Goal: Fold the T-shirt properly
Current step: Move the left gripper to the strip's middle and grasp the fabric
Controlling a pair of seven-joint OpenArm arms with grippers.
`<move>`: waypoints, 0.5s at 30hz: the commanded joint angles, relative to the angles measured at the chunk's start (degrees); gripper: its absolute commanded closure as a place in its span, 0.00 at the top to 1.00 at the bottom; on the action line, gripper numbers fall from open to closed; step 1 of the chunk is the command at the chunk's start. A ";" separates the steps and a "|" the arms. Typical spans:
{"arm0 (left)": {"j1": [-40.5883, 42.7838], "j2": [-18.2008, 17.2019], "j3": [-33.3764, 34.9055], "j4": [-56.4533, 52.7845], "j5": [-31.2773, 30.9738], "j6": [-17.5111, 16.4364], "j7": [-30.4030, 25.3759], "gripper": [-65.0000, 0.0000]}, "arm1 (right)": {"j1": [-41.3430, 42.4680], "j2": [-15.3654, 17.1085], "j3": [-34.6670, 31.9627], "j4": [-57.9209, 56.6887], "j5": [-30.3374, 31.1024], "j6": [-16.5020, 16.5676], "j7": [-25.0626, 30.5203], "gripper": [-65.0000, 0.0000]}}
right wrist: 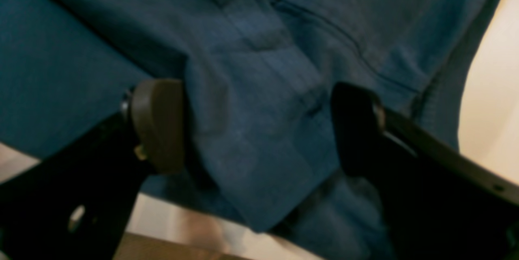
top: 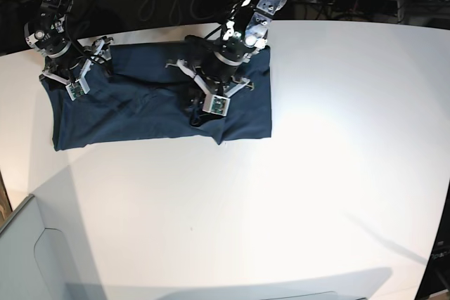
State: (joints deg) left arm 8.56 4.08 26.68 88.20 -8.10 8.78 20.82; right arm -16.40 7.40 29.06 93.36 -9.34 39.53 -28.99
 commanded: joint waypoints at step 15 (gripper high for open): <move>-3.50 3.18 2.55 -4.73 -0.83 -0.56 -0.82 0.00 | 0.80 0.65 0.08 0.57 -0.11 0.47 0.20 0.81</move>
State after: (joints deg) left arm 5.67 6.39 29.06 82.67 -8.69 8.78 21.02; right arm -16.05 7.40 29.06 93.30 -9.39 39.55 -29.21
